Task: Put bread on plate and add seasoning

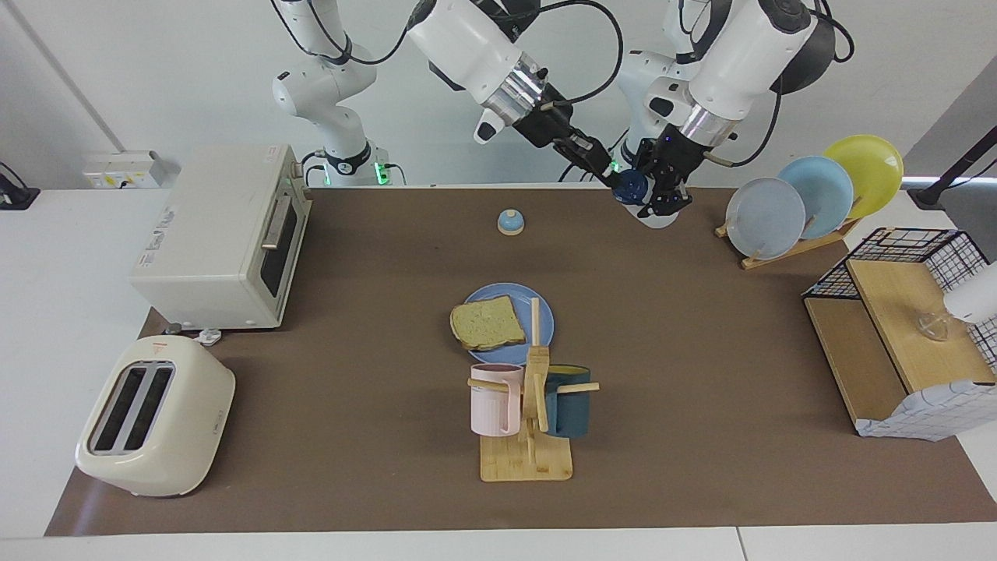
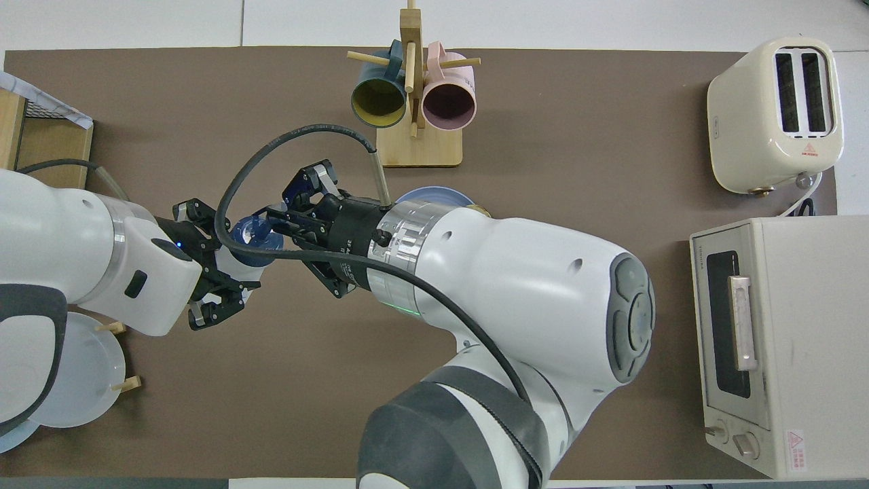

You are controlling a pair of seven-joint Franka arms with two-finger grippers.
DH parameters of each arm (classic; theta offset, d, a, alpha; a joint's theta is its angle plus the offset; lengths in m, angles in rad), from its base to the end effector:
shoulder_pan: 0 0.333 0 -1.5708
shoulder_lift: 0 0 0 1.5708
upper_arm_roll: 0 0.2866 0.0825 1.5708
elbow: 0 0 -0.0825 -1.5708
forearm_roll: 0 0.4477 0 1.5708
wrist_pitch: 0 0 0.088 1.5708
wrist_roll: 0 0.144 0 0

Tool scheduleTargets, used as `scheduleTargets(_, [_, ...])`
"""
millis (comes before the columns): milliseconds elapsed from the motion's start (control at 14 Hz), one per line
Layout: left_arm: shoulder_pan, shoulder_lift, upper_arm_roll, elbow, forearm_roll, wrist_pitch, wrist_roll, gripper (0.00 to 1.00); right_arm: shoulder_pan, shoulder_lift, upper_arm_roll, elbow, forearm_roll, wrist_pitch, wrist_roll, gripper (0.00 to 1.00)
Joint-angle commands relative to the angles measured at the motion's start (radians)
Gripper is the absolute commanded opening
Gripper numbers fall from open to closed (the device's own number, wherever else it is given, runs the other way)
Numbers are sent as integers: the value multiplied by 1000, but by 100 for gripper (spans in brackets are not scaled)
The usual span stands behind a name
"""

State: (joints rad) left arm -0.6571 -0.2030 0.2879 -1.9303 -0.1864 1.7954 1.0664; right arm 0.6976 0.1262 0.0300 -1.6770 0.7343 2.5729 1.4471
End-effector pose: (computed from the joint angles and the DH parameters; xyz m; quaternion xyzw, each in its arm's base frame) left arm 0.5327 -0.2232 0.5028 0.7580 -0.6405 0.0682 0.1027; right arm 0.5489 0.4906 0.5428 -0.7357 0.4995 0.0979 0.4468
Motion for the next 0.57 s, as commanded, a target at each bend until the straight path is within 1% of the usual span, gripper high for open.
scheduleTargets(0, [-19,-24,-30,-53,-7,-45,29,0,-6,26,-4,56,42,110,25,0])
scheduleTargets(142, [-19,-24,-29,-53,-7,-47,29,0,-6,27,-4,48,74,188,88,0])
scheduleTargets(499, [-19,-23,-29,-53,-7,-45,29,0,-6,23,-4,33,76,188,102,0])
